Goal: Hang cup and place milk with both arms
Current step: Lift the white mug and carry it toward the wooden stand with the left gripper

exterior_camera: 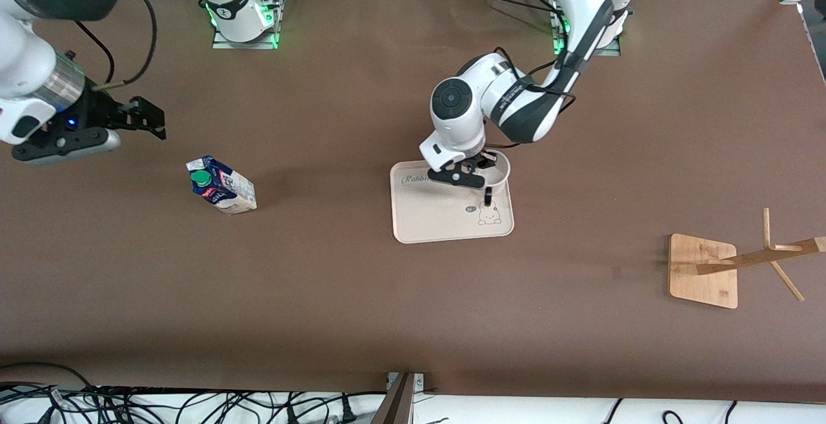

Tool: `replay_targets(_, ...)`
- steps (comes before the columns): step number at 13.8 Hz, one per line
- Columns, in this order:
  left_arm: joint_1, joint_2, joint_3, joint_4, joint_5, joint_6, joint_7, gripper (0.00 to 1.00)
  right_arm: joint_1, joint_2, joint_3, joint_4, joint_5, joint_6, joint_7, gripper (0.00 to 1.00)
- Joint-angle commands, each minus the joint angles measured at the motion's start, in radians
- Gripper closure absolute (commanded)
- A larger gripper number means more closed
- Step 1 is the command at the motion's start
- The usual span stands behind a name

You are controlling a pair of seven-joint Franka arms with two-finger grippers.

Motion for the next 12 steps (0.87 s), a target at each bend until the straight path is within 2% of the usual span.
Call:
replay_targets(1, 0.082, -0.055, -0.005, 0.105, -0.070, -0.163, 0.012, 1.00, 0.009, 0.019, -0.011, 0.076, -0.011, -0.042, -0.021, 0.00)
replay_targets(4, 0.156, -0.057, -0.005, 0.251, -0.088, -0.325, 0.022, 1.00, 0.012, 0.019, -0.004, 0.151, -0.041, -0.126, -0.012, 0.00)
replay_targets(7, 0.255, -0.057, -0.005, 0.341, -0.102, -0.409, 0.194, 1.00, 0.008, 0.030, -0.011, 0.168, -0.037, -0.139, 0.003, 0.00)
replay_targets(9, 0.338, -0.057, -0.005, 0.369, -0.180, -0.465, 0.328, 1.00, 0.012, 0.037, -0.007, 0.168, -0.037, -0.142, -0.005, 0.00)
replay_targets(12, 0.432, -0.059, -0.006, 0.389, -0.188, -0.568, 0.491, 1.00, 0.023, 0.057, -0.002, 0.171, -0.051, -0.139, -0.005, 0.00)
